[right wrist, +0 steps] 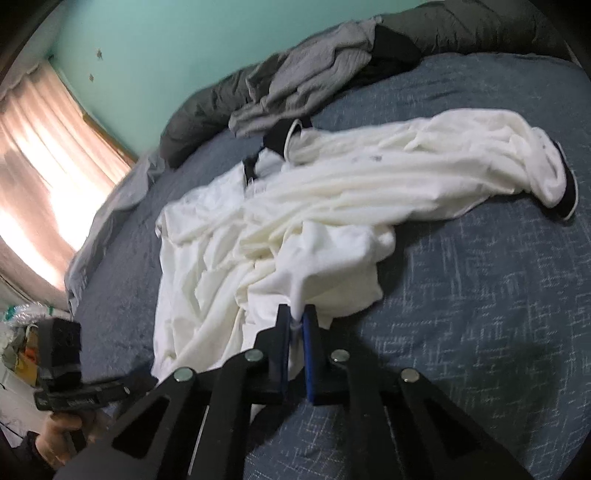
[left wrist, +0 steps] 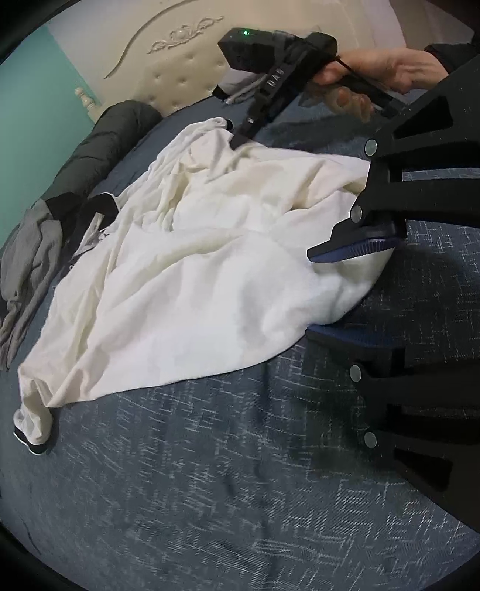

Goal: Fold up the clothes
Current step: 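Pull the shirt body with the right tool to spread it flat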

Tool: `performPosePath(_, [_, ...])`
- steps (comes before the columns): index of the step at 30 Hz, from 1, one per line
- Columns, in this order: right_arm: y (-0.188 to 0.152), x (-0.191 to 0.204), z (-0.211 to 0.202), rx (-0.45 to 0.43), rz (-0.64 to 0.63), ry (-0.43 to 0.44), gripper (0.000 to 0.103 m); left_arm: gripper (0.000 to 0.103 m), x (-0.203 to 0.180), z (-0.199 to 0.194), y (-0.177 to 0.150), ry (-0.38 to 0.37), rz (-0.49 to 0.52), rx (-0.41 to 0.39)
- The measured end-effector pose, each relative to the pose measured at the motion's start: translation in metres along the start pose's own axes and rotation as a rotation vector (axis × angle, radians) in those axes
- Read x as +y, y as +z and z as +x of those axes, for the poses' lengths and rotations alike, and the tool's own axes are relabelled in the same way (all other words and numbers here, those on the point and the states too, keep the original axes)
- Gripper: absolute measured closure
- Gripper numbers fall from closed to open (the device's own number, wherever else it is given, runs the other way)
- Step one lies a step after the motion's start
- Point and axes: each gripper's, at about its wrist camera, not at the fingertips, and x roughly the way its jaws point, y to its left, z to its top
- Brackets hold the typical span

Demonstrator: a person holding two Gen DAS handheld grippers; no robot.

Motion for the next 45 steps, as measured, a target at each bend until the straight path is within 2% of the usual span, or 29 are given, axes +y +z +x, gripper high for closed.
performPosePath(7, [0.006,0.003,-0.025,-0.079,-0.001,0.031,0.098,0.066,0.002,0.006,-0.006,-0.031,0.002,0.025])
performPosePath(10, [0.003,0.015,-0.034,-0.089,-0.024,0.031,0.098,0.098,0.007,0.008,-0.006,-0.030,-0.008,0.027])
performPosePath(16, [-0.001,0.032,-0.065,-0.125,-0.027,0.041,0.098,0.100,0.001,-0.016,-0.003,-0.047,0.008,0.008])
performPosePath(21, [0.003,0.049,-0.097,-0.114,-0.054,0.030,0.098,0.100,-0.012,-0.071,0.014,-0.038,0.064,-0.062])
performPosePath(26, [0.004,0.058,-0.126,-0.042,-0.081,0.010,0.098,0.100,-0.012,-0.134,0.032,-0.019,0.106,-0.111])
performPosePath(32, [-0.010,0.062,-0.146,0.102,-0.077,0.008,0.098,0.100,0.009,-0.179,0.039,0.015,0.119,-0.110])
performPosePath(36, [-0.024,0.049,-0.123,0.173,-0.036,0.000,0.098,0.100,0.020,-0.154,0.040,0.044,0.099,-0.062])
performPosePath(40, [-0.037,0.040,-0.083,0.241,-0.030,-0.052,0.098,0.100,0.030,-0.126,0.041,0.074,0.077,-0.012])
performPosePath(45, [-0.030,0.026,-0.066,0.220,-0.004,-0.105,0.094,0.100,0.043,-0.091,0.043,0.111,0.051,0.051])
